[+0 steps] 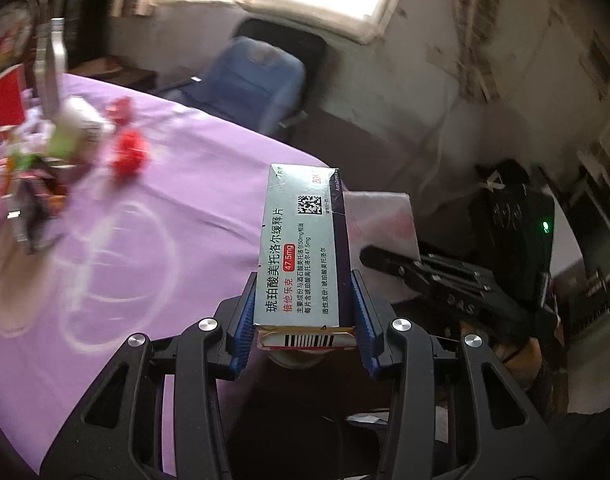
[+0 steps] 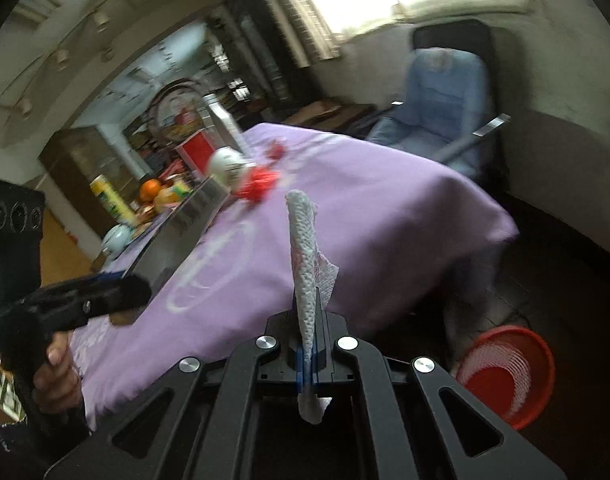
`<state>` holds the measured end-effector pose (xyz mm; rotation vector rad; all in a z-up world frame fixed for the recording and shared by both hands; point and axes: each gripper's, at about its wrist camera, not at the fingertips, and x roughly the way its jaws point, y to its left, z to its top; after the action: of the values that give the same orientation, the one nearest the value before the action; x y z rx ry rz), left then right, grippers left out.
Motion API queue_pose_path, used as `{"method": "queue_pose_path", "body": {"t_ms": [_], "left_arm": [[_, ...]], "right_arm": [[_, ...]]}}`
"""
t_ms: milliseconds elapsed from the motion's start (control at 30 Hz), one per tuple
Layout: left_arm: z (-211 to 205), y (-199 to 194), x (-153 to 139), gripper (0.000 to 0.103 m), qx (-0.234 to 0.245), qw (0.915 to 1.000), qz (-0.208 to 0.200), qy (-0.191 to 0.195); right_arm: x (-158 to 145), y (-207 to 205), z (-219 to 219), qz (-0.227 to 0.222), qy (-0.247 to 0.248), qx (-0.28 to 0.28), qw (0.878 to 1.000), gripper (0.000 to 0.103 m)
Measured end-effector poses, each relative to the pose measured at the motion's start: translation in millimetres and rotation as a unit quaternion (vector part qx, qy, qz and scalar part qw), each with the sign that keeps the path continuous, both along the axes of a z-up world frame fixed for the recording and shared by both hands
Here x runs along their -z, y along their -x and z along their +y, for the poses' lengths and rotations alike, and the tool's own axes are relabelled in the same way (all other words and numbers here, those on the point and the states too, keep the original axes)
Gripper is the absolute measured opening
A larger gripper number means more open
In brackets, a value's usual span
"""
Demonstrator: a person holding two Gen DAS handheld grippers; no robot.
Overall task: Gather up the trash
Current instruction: 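Carry the box and paper with both tools over the red mesh basket, then open the left tool to drop the box while the right tool drops the paper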
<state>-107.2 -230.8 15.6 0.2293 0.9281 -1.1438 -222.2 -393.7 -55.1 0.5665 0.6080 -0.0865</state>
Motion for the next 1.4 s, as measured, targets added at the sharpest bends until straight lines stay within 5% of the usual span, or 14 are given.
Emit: {"method": "queue_pose_path", "body": {"t_ms": [433, 800, 1033, 1067, 1100, 1133, 1233, 1400], "left_arm": [[-124.8, 64.9, 99.3, 0.043, 0.134, 0.9849, 0.041, -0.102], [-213.6, 53.4, 244.5, 0.043, 0.147, 0.9548, 0.115, -0.231], [-254.0, 60.2, 312.5, 0.046, 0.147, 0.9398, 0.092, -0.294], [-257.0, 59.4, 319.7, 0.047, 0.143, 0.9389, 0.091, -0.300], [-258.1, 58.0, 327.1, 0.048, 0.140, 0.9378, 0.092, -0.304], [-258.9, 59.5, 331.9, 0.053, 0.141, 0.9365, 0.091, -0.308], [-258.6, 63.4, 333.1, 0.077, 0.157, 0.9354, 0.081, -0.306], [-257.2, 59.3, 324.9, 0.080, 0.146, 0.9387, 0.098, -0.296]], "right_arm": [[122.3, 65.8, -106.6, 0.096, -0.106, 0.122, 0.982, 0.003], [248.1, 72.2, -170.4, 0.183, -0.203, 0.195, 0.942, 0.005], [307.9, 58.7, -196.1, 0.238, -0.233, 0.216, 0.918, 0.007], [316.1, 57.5, -199.9, 0.245, -0.242, 0.221, 0.912, 0.015], [320.4, 56.8, -203.0, 0.252, -0.250, 0.227, 0.907, 0.039], [324.3, 58.3, -206.4, 0.256, -0.256, 0.236, 0.902, 0.051], [323.1, 58.7, -209.3, 0.251, -0.251, 0.244, 0.902, 0.055], [310.2, 69.6, -207.9, 0.246, -0.243, 0.257, 0.902, 0.055]]}}
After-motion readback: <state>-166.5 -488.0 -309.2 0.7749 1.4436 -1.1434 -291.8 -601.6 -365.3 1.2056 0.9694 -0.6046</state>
